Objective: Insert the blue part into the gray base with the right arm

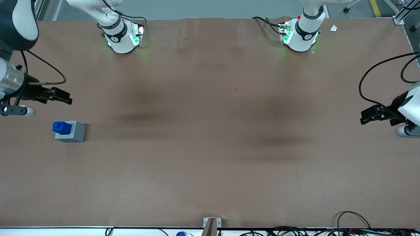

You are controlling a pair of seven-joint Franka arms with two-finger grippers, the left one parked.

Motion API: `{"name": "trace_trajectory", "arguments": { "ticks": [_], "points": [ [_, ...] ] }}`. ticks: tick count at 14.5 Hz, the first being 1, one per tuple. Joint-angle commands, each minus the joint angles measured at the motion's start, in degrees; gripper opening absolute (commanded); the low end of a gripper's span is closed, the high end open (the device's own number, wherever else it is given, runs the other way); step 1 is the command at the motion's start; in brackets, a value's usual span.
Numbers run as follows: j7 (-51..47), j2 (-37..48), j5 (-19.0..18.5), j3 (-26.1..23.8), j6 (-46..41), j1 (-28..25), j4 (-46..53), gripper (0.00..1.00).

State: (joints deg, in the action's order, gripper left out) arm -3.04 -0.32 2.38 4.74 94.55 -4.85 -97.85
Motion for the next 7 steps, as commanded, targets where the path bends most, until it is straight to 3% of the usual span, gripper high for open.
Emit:
{"name": "trace_trajectory", "arguments": {
  "ticks": [1,7],
  "points": [
    [-2.3,5.1,-0.3,0.4,-0.2,-2.4,-2.0,1.0],
    [-1.6,4.0,-0.9,0.7,-2.9,-1.5,4.4,1.0]
  ]
}}
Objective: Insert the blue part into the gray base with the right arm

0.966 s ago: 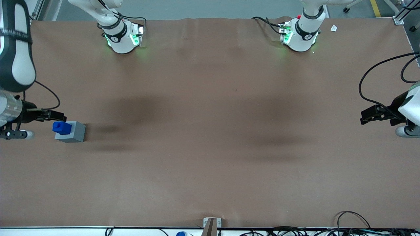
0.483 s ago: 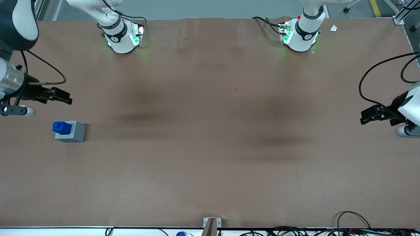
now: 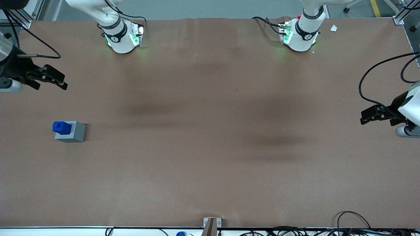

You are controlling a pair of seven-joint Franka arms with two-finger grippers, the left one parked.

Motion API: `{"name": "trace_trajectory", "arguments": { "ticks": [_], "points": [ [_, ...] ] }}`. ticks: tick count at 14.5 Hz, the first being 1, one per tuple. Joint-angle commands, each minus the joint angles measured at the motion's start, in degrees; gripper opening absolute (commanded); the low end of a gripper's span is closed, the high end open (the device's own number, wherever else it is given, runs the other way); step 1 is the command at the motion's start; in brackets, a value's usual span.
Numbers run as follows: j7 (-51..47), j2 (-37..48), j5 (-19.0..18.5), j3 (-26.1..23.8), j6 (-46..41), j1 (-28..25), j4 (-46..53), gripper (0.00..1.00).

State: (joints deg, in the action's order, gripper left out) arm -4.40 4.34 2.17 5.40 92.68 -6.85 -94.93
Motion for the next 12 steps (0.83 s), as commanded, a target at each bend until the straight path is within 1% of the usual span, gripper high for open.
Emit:
{"name": "trace_trajectory", "arguments": {
  "ticks": [1,2,4,7,9,12],
  "points": [
    [-0.3,-0.7,-2.2,0.0,-0.9,0.2,1.6,1.0],
    [-0.3,-0.7,-4.1,0.0,-0.9,-0.4,1.5,1.0],
    [-0.2,-0.7,-5.0,-0.2,-1.0,-1.1,1.5,1.0],
    [2.5,-0.7,-4.3,0.0,-1.6,-0.4,1.5,1.0],
    [2.6,-0.7,-3.7,0.0,-1.7,-0.4,1.5,1.0],
    [4.3,-0.7,-1.5,0.2,-2.0,0.3,1.3,1.0]
  ]
}}
